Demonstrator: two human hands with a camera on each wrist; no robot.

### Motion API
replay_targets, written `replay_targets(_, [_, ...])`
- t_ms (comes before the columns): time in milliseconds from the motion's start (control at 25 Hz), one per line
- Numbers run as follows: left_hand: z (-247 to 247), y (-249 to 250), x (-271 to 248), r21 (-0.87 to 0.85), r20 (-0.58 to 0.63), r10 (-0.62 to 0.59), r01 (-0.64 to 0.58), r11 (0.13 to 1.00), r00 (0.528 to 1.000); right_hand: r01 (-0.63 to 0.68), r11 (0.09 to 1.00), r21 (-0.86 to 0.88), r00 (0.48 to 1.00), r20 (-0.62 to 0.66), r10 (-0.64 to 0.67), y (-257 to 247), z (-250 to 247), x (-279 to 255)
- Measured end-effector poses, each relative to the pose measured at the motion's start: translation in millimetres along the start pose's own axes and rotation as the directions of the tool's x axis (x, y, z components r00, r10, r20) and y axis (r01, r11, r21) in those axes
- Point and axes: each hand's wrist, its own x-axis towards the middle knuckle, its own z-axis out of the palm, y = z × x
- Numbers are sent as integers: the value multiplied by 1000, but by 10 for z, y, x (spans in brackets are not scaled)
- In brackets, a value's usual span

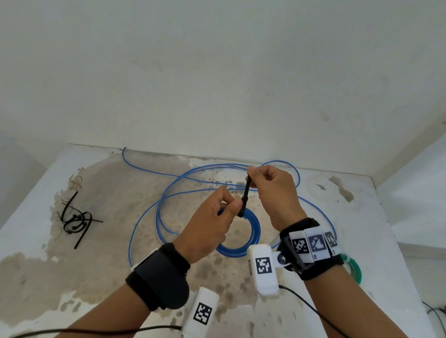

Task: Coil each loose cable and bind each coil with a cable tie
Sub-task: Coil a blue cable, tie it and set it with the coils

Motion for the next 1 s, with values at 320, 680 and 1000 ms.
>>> replay_targets(320, [-19,-28,51,-76,5,-110,110,991,994,-320,937,142,910,321,263,16,-89,54])
replay_targets(680, [-28,-14,96,-184,23,-184,185,965,983,-142,990,27,907,404,119,192,-149,-88])
replay_targets(1000, [-80,-31,133,-97,-1,-154,153,984,988,145,982,-120,947,304,-103,72,-98,-204])
